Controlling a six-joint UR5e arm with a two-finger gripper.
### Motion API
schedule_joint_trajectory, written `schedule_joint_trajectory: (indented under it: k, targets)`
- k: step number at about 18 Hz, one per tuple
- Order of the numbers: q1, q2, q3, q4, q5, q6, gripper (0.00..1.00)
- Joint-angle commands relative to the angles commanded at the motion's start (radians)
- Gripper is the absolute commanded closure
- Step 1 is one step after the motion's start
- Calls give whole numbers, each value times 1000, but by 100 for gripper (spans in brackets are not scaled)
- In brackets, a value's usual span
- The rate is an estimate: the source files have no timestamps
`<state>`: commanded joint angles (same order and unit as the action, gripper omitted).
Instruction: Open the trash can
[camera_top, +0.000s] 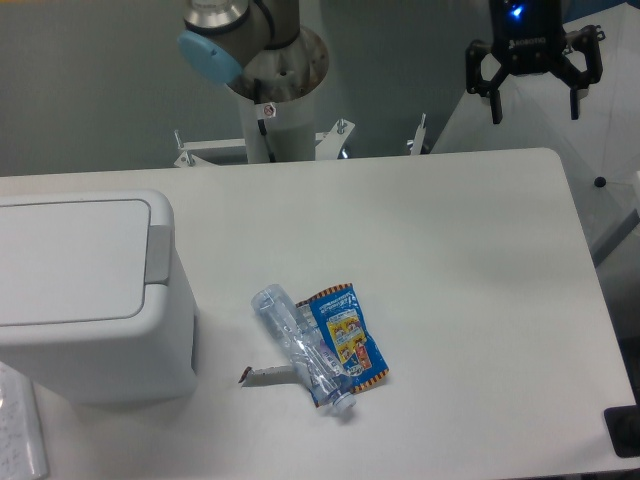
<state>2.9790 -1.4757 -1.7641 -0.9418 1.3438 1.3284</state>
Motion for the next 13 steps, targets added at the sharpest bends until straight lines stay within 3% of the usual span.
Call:
schedule_joint_trajectory:
  k: [6,9,13]
  targets:
    - [-6,-9,6,-5,-5,-40,0]
    - [-37,-18,11,-5,-6,-139,0]
    - [-90,-75,75,-5,-5,-343,0]
